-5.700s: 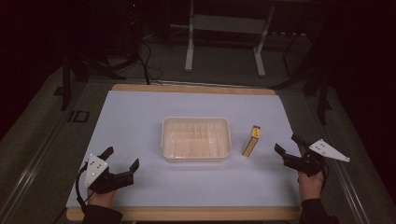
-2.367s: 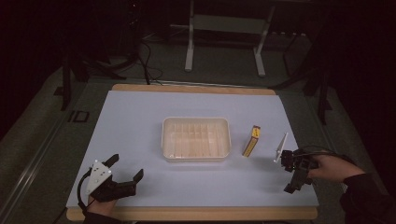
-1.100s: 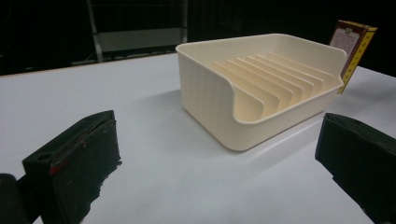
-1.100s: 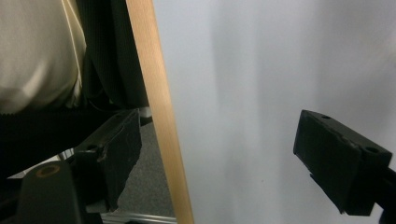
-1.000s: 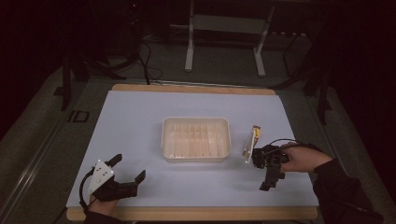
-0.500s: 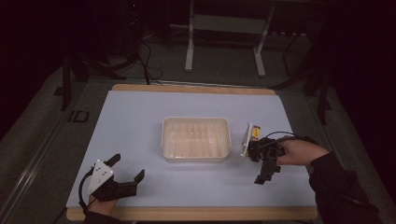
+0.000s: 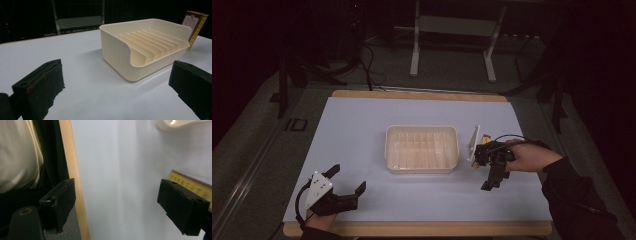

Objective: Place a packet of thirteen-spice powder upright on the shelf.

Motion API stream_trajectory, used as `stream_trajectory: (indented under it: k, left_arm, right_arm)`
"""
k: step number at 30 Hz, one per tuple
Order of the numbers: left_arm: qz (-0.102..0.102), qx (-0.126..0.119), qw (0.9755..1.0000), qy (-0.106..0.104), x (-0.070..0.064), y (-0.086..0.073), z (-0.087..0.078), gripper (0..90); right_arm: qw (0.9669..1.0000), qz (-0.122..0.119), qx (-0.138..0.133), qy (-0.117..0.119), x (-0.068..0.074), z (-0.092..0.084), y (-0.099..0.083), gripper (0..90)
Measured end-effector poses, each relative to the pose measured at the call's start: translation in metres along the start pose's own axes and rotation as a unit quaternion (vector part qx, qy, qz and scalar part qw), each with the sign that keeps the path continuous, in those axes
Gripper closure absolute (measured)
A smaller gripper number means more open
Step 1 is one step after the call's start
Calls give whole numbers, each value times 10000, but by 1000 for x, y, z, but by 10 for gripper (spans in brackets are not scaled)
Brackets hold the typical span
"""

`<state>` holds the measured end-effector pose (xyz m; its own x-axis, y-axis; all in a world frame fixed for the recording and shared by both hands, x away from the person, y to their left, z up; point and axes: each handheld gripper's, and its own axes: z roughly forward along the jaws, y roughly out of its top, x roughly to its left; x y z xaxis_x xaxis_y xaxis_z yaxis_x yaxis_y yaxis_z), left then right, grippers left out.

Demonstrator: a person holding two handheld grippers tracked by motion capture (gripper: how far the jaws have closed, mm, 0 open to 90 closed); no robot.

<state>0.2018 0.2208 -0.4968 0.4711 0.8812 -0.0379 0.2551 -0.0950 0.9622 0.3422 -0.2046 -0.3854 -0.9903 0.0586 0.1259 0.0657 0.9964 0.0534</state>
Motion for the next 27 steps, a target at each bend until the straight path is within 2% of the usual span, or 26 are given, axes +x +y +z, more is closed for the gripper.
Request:
stream_trajectory:
  k: [6,12,16,21,23,27]
  left_arm:
    - [-4,16,10000,-27,0,0,0,0]
    - [-47,-22,10000,-76,0,0,0,0]
    - [-61,-2,9999,-136,0,0,0,0]
    - [-50,-20,9998,-195,-1,0,0,0]
    - [-52,-20,9998,-203,-1,0,1,0]
    - [-43,-21,9998,-218,-1,0,1,0]
  right_arm:
    - [9995,221,-137,-154,-9,-16,-3,136]
    - [9982,357,-166,-441,-18,-25,-7,142]
    - [9975,444,-158,-525,-26,-30,-10,142]
    - [9963,591,-299,-550,-37,-38,-14,149]
    - [9963,527,-256,-627,-41,-39,-16,149]
    - [9952,623,-288,-700,-48,-40,-19,152]
